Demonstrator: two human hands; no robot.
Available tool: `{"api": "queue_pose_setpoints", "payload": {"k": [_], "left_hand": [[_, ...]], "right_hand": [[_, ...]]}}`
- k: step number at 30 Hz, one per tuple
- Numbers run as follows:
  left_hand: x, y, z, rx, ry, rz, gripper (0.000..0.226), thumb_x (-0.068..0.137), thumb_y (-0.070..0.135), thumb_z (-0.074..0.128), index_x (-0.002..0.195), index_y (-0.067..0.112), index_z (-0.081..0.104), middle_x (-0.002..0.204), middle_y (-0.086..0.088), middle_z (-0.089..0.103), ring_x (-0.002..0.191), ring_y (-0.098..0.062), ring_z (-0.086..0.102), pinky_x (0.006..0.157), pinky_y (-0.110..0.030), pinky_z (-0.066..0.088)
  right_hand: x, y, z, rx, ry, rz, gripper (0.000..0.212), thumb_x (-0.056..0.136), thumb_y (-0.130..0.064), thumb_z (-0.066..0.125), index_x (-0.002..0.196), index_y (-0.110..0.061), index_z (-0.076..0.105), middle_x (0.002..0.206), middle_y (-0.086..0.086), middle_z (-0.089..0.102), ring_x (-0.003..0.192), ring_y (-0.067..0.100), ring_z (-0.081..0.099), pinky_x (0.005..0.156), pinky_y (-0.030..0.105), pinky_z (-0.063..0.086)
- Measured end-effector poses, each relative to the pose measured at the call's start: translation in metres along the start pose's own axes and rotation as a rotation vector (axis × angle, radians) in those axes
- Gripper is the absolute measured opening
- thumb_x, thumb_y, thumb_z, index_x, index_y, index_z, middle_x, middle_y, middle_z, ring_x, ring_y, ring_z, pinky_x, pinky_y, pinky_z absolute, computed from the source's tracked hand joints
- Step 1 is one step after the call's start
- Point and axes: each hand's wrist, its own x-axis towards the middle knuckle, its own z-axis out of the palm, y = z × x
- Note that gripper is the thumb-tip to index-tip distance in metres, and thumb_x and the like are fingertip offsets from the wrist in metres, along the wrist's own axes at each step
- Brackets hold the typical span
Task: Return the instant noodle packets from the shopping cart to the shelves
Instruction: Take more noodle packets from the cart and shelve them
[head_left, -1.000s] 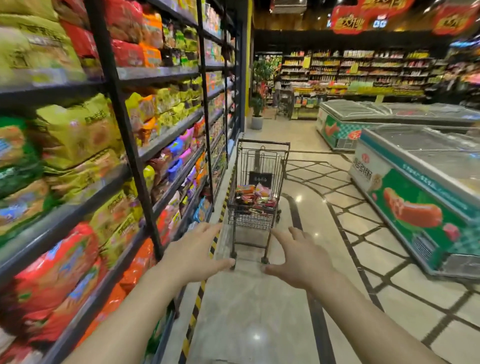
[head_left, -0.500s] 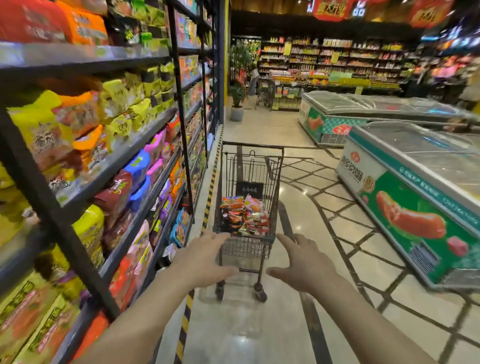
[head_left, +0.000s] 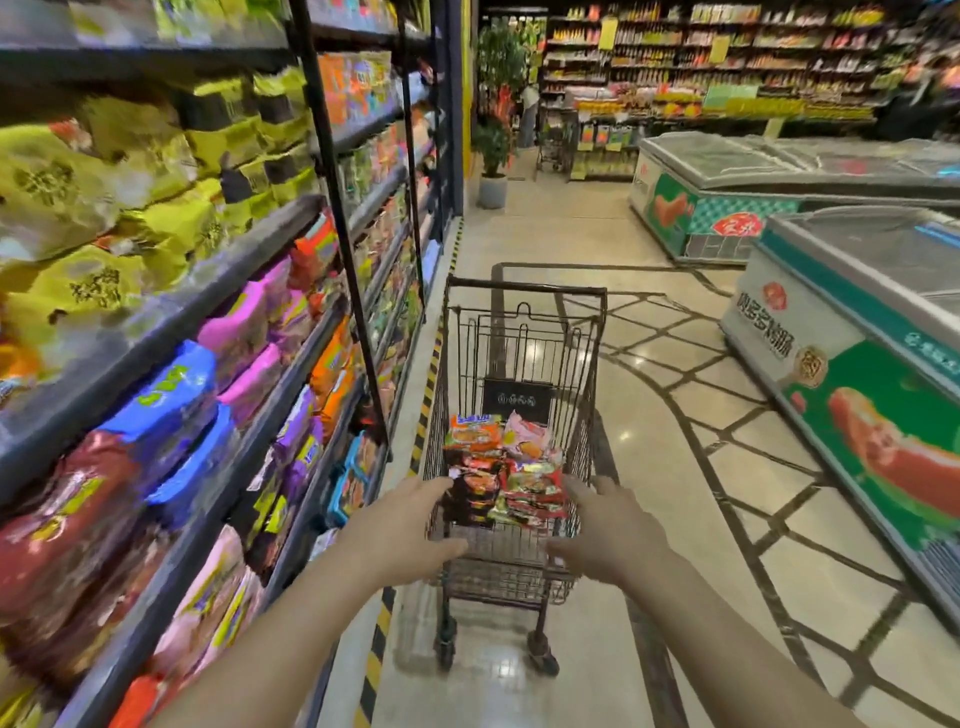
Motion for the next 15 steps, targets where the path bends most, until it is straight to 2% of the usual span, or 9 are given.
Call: {"api": "queue_pose_setpoints", "payload": {"k": [5, 11, 15], "left_hand": [[0.102, -0.005, -0.01, 0.008, -0.065, -0.022, 0.083, 0.09, 0.069, 0.056, 0.159, 0.041, 0.018, 0.162, 0.006, 0.03, 0.147, -0.021, 0.036, 0.113, -0.054, 0.04], [0.212, -0.034, 0.001, -0.028, -0.183, -0.025, 0.08, 0.093, 0.062, 0.059, 0.159, 0.039, 0.021, 0.161, 0.001, 0.033, 0.144, -0.025, 0.039, 0.108, -0.045, 0.044], [0.296, -0.056, 0.014, -0.046, -0.263, -0.009, 0.085, 0.091, 0.061, 0.062, 0.161, 0.035, 0.021, 0.161, -0.003, 0.032, 0.147, -0.027, 0.035, 0.114, -0.045, 0.039]], "right_hand": [[0.11, 0.011, -0.004, 0.001, -0.068, 0.02, 0.093, 0.085, -0.069, 0.065, 0.16, -0.039, 0.02, 0.161, 0.006, 0.033, 0.147, 0.03, 0.033, 0.109, 0.048, 0.045], [0.209, 0.012, 0.012, 0.008, -0.165, 0.079, 0.091, 0.086, -0.065, 0.067, 0.16, -0.039, 0.021, 0.159, 0.005, 0.035, 0.145, 0.03, 0.035, 0.108, 0.048, 0.046], [0.266, 0.013, 0.023, 0.017, -0.189, 0.153, 0.088, 0.087, -0.066, 0.066, 0.159, -0.04, 0.023, 0.159, 0.008, 0.036, 0.147, 0.031, 0.035, 0.109, 0.048, 0.044]]}}
